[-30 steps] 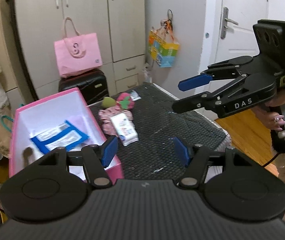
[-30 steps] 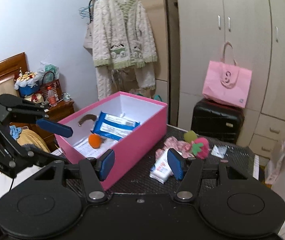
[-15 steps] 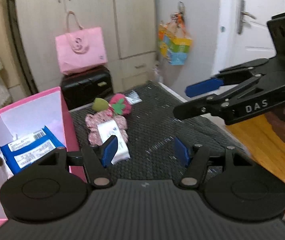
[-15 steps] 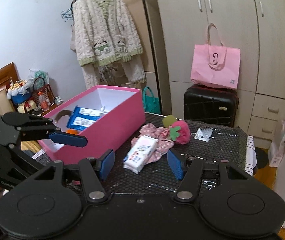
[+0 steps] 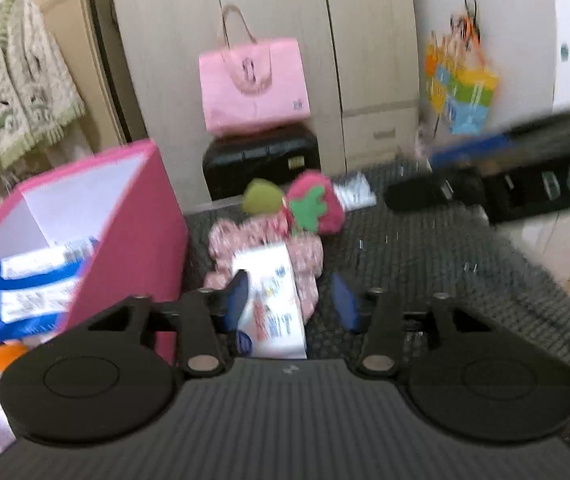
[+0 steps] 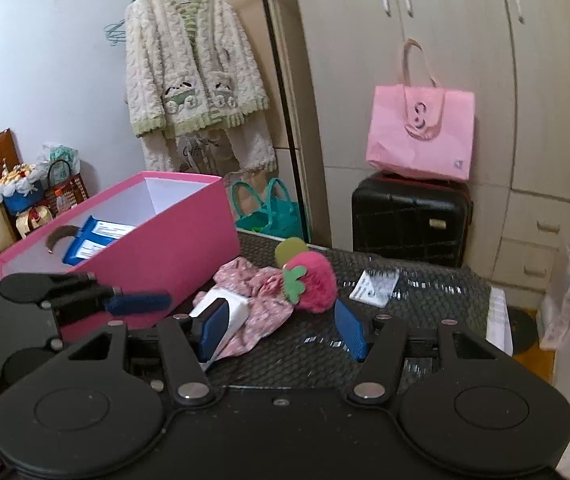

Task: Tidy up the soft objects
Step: 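Close the left gripper on the small white wipes pack, then close the right gripper on the pink floral cloth while the left gripper holds the wipes pack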

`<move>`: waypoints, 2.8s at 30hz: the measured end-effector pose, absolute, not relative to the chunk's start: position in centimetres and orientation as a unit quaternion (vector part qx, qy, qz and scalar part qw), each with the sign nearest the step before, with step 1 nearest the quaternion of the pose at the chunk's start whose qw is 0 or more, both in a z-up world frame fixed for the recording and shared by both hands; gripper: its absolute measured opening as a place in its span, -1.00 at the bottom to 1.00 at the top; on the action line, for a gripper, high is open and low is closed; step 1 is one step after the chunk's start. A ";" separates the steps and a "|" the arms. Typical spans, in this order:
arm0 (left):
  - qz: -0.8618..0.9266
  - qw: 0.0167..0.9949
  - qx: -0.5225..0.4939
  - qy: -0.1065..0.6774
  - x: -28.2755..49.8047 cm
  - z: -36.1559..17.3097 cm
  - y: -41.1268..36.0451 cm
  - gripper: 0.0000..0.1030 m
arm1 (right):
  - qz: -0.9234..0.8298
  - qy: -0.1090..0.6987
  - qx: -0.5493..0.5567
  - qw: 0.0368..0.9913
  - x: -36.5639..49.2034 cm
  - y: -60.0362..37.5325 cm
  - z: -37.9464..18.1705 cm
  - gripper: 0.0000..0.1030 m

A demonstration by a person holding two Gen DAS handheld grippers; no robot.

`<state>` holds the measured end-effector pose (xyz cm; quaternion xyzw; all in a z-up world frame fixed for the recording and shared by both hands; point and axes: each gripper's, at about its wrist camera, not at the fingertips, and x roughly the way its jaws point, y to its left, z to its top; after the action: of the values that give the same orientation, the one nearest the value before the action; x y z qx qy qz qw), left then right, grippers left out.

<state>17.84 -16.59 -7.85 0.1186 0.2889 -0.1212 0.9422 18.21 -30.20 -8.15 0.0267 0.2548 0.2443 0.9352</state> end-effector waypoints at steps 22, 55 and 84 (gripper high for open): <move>-0.074 0.938 0.115 0.318 20.4 -10.9 -16.4 -0.22 | 0.326 0.295 -0.001 0.898 24.4 -28.0 -11.6 0.25; -0.218 0.910 0.057 0.348 15.1 -9.4 -13.1 -0.22 | 0.275 0.383 0.075 0.879 22.6 -26.8 -11.3 0.42; -0.182 0.909 0.083 0.366 14.4 -10.9 -13.6 -0.16 | 0.219 0.357 0.029 0.908 18.7 -28.1 -12.6 0.40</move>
<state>14.41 -13.57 -10.85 0.0835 0.3660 -0.1820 0.9088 18.69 -28.14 -12.59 0.0293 0.3570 0.2187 0.9077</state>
